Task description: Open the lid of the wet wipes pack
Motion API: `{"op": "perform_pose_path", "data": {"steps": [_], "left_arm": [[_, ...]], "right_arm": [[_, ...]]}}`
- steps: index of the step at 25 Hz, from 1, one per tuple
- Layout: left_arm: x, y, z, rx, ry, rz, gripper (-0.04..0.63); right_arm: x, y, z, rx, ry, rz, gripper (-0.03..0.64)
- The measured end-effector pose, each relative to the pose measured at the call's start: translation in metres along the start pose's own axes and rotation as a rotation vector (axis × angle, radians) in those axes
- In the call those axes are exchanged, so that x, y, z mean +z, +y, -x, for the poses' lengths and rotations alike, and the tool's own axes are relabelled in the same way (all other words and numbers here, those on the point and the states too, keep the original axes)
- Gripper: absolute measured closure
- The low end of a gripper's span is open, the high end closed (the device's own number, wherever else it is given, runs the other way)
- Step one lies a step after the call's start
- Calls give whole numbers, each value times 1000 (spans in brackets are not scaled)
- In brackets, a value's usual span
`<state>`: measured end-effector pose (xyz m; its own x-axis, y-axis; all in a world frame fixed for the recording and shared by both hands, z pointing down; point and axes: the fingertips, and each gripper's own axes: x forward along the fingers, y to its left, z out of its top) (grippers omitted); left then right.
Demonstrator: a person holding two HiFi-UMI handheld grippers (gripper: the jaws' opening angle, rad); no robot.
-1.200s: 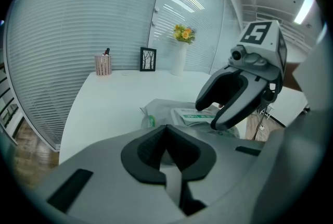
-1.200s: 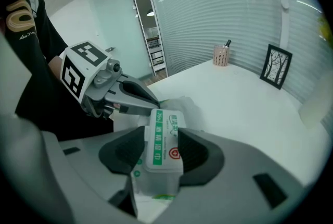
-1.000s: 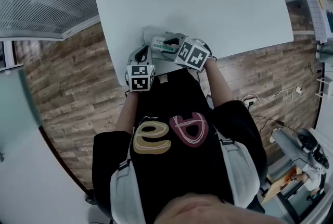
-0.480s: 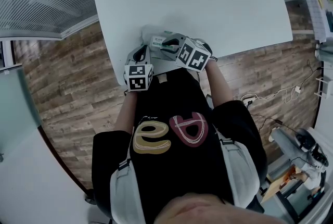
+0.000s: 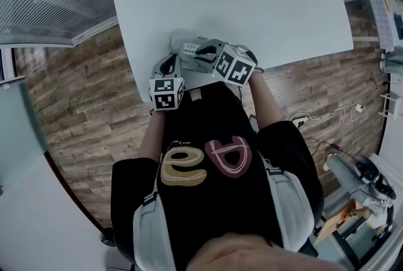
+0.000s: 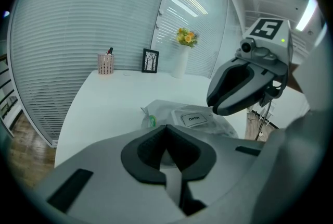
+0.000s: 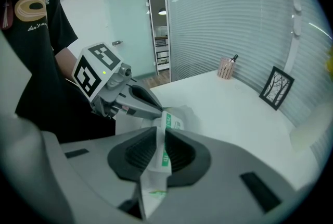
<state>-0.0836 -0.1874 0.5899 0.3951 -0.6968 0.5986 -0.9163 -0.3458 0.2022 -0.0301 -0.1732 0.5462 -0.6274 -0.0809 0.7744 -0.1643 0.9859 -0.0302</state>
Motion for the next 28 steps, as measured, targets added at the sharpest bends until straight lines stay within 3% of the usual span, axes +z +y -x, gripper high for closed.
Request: {"op": "perform_pose_path", "data": {"steps": [28], "left_arm": [[2, 1, -3, 8, -4, 16, 578]], "right_arm": [[6, -40, 16, -21, -74, -80, 594]]}}
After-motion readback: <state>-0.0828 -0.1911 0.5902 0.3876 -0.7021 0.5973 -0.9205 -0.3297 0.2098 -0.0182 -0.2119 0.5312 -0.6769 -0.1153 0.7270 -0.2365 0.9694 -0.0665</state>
